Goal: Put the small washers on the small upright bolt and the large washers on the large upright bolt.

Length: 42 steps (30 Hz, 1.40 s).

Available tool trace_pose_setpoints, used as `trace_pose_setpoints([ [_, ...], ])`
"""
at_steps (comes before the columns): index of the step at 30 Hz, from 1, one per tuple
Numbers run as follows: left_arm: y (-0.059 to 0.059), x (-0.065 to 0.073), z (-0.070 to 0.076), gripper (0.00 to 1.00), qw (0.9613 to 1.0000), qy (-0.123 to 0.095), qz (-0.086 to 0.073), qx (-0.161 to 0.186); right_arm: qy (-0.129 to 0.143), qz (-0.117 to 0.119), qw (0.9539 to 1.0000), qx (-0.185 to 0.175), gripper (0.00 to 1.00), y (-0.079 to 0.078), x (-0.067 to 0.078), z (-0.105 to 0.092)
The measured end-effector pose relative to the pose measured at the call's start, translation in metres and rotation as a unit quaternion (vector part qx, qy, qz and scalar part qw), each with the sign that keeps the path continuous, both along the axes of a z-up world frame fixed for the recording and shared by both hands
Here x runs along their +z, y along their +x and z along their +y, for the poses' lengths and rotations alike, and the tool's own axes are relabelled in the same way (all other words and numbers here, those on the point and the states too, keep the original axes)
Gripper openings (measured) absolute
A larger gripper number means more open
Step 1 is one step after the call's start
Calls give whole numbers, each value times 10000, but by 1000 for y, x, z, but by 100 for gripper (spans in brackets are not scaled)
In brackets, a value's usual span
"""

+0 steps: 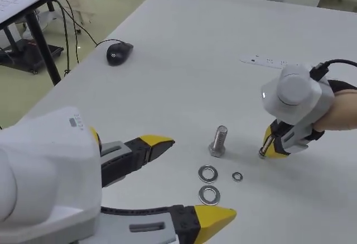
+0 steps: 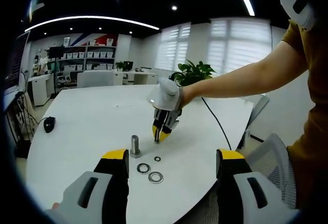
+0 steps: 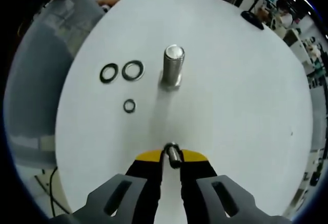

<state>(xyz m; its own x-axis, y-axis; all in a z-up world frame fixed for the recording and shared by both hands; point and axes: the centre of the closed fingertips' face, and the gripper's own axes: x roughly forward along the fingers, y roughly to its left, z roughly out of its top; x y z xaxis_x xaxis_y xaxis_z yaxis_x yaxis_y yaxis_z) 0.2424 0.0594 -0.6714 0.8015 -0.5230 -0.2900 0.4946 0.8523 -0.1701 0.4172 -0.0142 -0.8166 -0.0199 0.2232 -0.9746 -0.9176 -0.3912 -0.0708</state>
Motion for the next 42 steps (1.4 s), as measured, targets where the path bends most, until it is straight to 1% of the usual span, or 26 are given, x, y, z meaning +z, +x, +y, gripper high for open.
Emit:
trace_pose_setpoints([
  [3,0,0,-1,69,10000,-26,-8,-5,30,-8,10000,-8,13,1,2,0],
  [5,0,-1,-1,69,10000,-1,23,-6,15,19,10000,-53,14,1,2,-2],
  [6,0,-1,-1,69,10000,3,20,-11,66,38,10000,-20,15,-1,4,-2],
  [11,-1,0,-1,69,10000,19,6,-10,128,11,9999,-60,15,-1,11,-3],
  [13,-1,2,-1,69,10000,38,-6,-19,134,15,9999,-90,15,-2,16,-5],
  [15,-1,4,-2,69,10000,53,-32,-29,186,-34,9998,-112,15,-2,20,-7],
  [18,-2,5,-2,69,9999,87,-52,-45,166,-51,9997,-174,15,-3,23,-14],
  [21,-3,6,-2,69,9999,122,-73,-55,136,-35,9996,-236,15,-11,26,-24],
  [24,-4,9,-3,69,9999,96,-110,-83,169,24,9994,-288,15,-20,28,-28],
  [27,-5,8,-5,69,9997,164,-112,-119,189,25,9994,-287,15,-28,28,-30],
  [31,-6,10,-6,69,9996,187,-139,-149,243,88,9991,-328,15,-39,26,-30],
  [33,-7,10,-6,69,9995,213,-136,-177,266,102,9991,-317,15,-40,24,-28],
  [37,-9,13,-8,69,9994,227,-171,-202,285,166,9991,-255,15,-49,20,-21],
  [40,-9,14,-8,69,9994,196,-197,-190,300,214,9992,-173,15,-56,17,-12],
  [42,-10,14,-7,69,9994,213,-186,-178,295,254,9992,-105,15,-61,14,-4],
])
